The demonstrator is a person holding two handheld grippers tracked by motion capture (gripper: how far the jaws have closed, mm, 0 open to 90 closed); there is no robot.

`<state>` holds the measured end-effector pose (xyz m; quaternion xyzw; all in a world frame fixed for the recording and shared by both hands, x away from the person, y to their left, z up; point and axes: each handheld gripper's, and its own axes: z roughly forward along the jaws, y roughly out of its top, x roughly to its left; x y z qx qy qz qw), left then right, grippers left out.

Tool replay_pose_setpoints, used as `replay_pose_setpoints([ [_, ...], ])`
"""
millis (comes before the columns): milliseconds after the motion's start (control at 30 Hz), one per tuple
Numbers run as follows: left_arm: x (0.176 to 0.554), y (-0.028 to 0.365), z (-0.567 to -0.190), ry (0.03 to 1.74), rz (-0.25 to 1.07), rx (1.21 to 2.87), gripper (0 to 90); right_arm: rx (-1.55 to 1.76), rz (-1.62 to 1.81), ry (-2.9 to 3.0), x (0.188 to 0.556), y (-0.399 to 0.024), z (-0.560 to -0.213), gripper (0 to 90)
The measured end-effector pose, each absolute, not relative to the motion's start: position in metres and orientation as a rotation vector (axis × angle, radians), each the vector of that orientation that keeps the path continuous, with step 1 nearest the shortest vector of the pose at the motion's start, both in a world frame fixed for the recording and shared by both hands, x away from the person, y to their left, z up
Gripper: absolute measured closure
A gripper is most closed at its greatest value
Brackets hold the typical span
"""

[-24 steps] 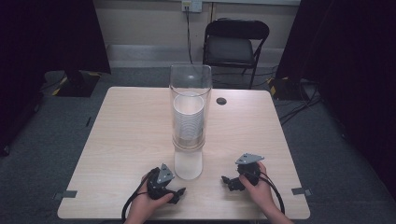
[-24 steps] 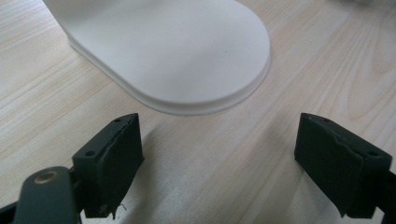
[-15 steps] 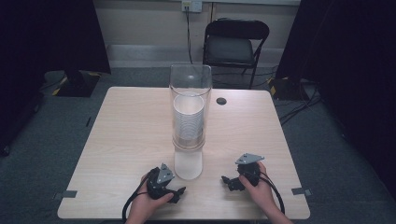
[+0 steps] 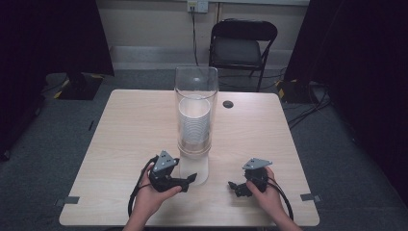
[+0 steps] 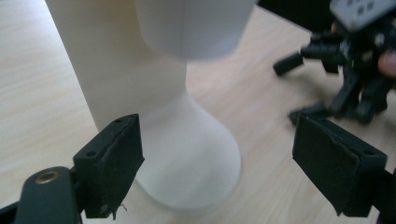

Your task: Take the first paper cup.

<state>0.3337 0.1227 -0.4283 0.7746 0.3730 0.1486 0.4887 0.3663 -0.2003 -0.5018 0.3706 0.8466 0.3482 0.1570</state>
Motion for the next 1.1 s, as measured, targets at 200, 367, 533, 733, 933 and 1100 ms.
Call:
replay_pose_setpoints([
  [200, 0.348, 0.118, -0.421, 0.923, 0.398, 1.841, 17.1, 1.061, 0.997, 2.423, 0.366, -0.2, -0.502, 0.0],
  [367, 0.356, 0.111, -0.423, 0.931, 0.417, 1.816, 18.2, 1.06, 0.996, 2.423, 0.366, -0.2, -0.502, 0.0],
  [533, 0.363, 0.1, -0.422, 0.878, 0.485, 1.738, 19.9, 1.061, 0.997, 2.423, 0.366, -0.2, -0.502, 0.0],
  [733, 0.366, 0.092, -0.425, 0.866, 0.558, 1.697, 25.9, 1.061, 0.997, 2.423, 0.366, -0.2, -0.502, 0.0],
  [933, 0.368, 0.092, -0.426, 0.824, 0.576, 1.707, 33.0, 1.06, 0.997, 2.423, 0.366, -0.2, -0.502, 0.0],
  [1100, 0.366, 0.091, -0.43, 0.808, 0.596, 1.699, 33.7, 1.06, 0.996, 2.423, 0.366, -0.2, -0.502, 0.0],
])
